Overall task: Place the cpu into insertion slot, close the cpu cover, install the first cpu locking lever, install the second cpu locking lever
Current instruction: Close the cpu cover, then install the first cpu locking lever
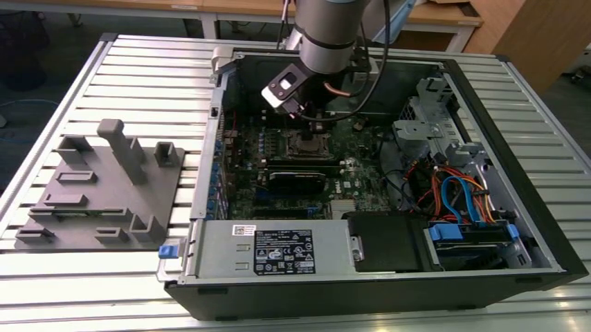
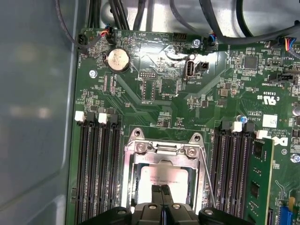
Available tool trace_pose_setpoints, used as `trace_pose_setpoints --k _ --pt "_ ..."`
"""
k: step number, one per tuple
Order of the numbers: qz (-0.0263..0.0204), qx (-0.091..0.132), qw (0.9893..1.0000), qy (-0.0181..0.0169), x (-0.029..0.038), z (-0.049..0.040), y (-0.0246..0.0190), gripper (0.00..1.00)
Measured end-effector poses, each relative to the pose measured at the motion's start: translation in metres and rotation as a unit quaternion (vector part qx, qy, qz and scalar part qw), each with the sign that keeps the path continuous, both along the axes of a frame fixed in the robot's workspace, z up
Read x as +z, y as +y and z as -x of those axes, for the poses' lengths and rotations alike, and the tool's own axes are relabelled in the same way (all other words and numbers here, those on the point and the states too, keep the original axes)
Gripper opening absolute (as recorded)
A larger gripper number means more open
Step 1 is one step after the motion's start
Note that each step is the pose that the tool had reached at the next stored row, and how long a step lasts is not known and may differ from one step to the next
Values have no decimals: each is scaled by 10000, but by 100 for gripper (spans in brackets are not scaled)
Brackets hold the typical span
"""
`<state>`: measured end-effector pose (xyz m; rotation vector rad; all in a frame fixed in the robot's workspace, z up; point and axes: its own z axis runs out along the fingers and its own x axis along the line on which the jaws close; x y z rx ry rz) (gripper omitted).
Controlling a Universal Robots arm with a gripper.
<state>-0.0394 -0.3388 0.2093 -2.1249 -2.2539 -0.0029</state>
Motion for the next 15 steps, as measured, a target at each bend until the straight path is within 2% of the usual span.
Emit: trace_pose_setpoints --k 8,15 --pt "0 0 10000 0 1 -14 1 10" --pt "0 0 10000 0 36 -14 0 10"
